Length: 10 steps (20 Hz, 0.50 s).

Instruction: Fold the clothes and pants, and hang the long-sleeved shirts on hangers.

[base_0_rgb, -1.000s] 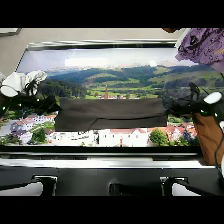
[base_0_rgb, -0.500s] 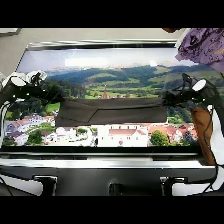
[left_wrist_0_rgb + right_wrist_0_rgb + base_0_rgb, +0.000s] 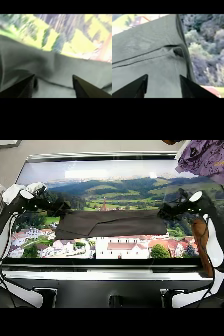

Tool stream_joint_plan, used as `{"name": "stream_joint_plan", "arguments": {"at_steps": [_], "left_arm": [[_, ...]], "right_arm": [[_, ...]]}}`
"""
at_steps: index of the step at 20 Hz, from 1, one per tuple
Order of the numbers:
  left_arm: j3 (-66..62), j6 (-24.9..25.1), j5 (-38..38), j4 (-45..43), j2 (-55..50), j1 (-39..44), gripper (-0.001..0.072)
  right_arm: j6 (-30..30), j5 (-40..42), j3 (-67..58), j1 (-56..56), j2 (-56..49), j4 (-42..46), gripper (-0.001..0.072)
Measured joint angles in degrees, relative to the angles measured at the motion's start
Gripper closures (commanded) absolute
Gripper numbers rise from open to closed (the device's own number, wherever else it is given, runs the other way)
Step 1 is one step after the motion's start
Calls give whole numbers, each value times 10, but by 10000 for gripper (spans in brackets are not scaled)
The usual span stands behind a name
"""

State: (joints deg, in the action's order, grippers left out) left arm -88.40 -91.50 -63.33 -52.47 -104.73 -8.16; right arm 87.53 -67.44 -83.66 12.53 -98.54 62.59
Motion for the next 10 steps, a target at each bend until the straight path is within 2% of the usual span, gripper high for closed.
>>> {"name": "stream_joint_plan", "arguments": {"at_steps": [3, 7, 9, 10], "left_arm": [[-32, -3, -1, 1, 7, -3, 155], [-58, -5, -7, -10, 28, -7, 155], [-63, -6, -10, -16, 35, -7, 156], [-64, -6, -10, -16, 38, -7, 156]], "right_arm": [[-2, -67, -43, 57, -4, -21, 231], [-42, -140, -61, 129, -40, -84, 223], [-58, -159, -64, 140, -64, -104, 165], [-66, -164, -65, 142, -77, -113, 165]]}}
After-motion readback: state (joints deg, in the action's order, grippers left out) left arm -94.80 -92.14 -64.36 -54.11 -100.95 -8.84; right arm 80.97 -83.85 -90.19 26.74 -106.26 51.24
